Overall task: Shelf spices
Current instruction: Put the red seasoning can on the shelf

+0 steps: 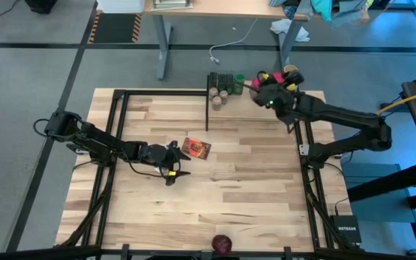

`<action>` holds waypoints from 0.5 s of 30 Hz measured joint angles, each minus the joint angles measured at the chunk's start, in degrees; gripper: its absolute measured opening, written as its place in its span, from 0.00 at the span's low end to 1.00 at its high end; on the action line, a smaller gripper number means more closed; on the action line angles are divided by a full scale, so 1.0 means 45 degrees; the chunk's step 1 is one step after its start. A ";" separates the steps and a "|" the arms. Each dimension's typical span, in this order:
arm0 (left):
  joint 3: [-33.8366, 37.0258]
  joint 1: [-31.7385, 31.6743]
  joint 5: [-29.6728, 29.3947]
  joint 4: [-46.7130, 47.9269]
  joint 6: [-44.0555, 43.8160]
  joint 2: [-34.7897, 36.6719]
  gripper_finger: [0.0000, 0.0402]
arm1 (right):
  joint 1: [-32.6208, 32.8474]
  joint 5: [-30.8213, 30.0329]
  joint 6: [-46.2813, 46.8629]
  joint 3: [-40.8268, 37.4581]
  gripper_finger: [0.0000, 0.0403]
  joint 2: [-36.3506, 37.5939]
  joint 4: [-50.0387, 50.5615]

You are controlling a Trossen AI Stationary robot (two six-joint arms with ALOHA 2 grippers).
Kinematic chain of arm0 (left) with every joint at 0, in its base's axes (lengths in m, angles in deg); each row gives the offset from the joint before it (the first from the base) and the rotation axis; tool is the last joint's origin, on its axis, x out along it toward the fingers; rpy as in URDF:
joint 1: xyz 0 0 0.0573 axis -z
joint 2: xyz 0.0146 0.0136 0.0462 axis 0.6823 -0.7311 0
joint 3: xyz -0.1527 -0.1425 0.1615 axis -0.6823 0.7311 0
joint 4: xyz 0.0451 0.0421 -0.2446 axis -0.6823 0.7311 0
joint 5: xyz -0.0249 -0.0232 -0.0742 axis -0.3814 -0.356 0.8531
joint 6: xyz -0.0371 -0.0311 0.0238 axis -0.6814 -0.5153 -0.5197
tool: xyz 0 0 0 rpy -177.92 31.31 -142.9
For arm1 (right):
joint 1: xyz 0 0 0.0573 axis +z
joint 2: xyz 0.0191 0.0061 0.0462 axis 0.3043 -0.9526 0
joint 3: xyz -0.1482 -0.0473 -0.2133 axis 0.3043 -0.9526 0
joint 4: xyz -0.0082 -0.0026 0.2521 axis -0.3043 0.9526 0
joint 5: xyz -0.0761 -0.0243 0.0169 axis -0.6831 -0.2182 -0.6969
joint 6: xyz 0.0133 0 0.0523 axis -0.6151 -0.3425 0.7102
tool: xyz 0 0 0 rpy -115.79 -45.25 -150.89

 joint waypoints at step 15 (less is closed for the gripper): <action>0.0000 0.0000 -0.0005 0.0081 -0.0327 0.0000 0.72 | -0.3189 0.3789 -0.1549 0.0259 0.82 -0.0268 0.1699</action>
